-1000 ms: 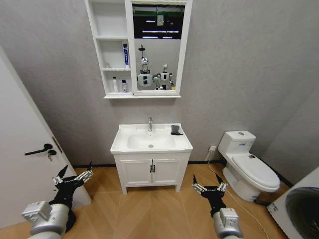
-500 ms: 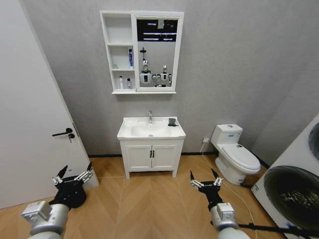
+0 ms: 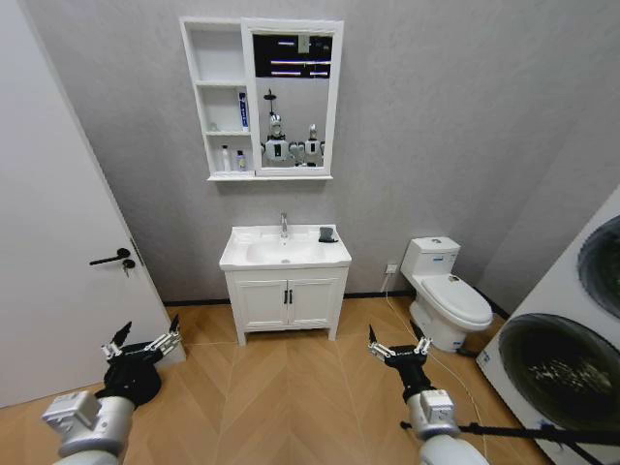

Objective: Move facial cleanser and shampoo from washbasin to cabinet, then wipe washbasin with towel.

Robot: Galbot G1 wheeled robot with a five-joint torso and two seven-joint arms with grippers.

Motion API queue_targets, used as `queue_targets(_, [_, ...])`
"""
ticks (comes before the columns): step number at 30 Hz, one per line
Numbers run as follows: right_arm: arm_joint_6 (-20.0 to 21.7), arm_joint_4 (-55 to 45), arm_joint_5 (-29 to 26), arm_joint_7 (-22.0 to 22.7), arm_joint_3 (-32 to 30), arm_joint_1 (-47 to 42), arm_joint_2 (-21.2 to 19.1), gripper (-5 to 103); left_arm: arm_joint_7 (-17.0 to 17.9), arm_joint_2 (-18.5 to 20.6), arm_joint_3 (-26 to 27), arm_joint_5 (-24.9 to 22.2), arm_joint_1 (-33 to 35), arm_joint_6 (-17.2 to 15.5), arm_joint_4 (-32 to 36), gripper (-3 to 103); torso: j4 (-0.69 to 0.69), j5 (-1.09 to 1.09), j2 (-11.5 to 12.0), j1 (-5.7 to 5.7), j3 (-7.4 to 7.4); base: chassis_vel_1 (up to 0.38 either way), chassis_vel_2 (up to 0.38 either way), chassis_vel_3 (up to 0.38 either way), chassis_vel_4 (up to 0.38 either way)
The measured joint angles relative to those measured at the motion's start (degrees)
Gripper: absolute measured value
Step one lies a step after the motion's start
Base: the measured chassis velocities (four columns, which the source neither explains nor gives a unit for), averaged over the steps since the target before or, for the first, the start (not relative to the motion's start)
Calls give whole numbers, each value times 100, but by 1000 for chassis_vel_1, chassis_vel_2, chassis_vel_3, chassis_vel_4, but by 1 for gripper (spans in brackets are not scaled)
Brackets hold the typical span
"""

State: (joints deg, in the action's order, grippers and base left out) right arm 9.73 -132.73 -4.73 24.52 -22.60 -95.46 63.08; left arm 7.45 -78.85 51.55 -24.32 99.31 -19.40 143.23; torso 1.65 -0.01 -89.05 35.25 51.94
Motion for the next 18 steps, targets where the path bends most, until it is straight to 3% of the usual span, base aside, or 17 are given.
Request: queue_targets(18, [17, 0, 2, 12, -7, -5, 2, 100, 0, 0, 1, 0, 0, 0, 0, 100, 0, 1, 0, 1, 0, 0, 0, 0, 0])
